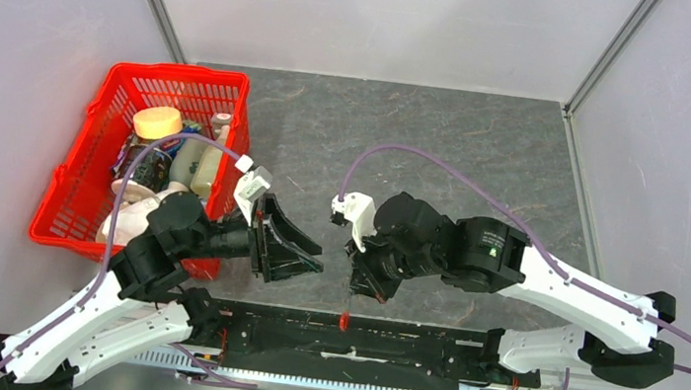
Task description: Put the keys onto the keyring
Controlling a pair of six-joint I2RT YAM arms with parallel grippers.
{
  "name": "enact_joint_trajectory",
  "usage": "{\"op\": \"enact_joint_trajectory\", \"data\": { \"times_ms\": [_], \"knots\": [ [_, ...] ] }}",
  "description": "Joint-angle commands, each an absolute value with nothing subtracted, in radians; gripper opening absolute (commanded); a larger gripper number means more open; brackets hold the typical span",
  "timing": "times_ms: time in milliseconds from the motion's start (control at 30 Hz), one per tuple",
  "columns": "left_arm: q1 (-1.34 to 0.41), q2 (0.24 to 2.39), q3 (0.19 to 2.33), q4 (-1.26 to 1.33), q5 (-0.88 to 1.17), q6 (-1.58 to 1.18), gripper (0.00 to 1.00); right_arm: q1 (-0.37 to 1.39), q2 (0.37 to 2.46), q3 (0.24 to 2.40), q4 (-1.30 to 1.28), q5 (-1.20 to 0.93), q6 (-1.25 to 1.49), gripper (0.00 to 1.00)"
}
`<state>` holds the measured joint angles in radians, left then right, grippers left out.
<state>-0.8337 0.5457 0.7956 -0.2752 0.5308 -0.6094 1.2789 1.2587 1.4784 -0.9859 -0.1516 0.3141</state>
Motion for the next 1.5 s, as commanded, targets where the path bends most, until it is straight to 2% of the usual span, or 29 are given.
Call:
{"op": "enact_joint_trajectory", "data": {
  "times_ms": [0, 600, 767, 1467],
  "knots": [
    [-0.839, 0.545, 0.796, -0.123, 0.648, -0.669, 0.58, 1.282, 1.251, 1.574, -0.999, -0.233, 0.267, 0.00],
    [-0.839, 0.587, 0.773, -0.003, 0.752, -0.717, 0.50, 1.281, 1.364, 1.804, -1.074, -0.291, 0.236, 0.00],
    [-0.839, 0.590, 0.763, -0.003, 0.765, -0.713, 0.45, 1.280, 1.374, 1.828, -1.077, -0.280, 0.236, 0.00],
    [-0.839, 0.574, 0.747, -0.003, 0.785, -0.707, 0.39, 1.278, 1.399, 1.865, -1.068, -0.281, 0.247, 0.00]
  ]
}}
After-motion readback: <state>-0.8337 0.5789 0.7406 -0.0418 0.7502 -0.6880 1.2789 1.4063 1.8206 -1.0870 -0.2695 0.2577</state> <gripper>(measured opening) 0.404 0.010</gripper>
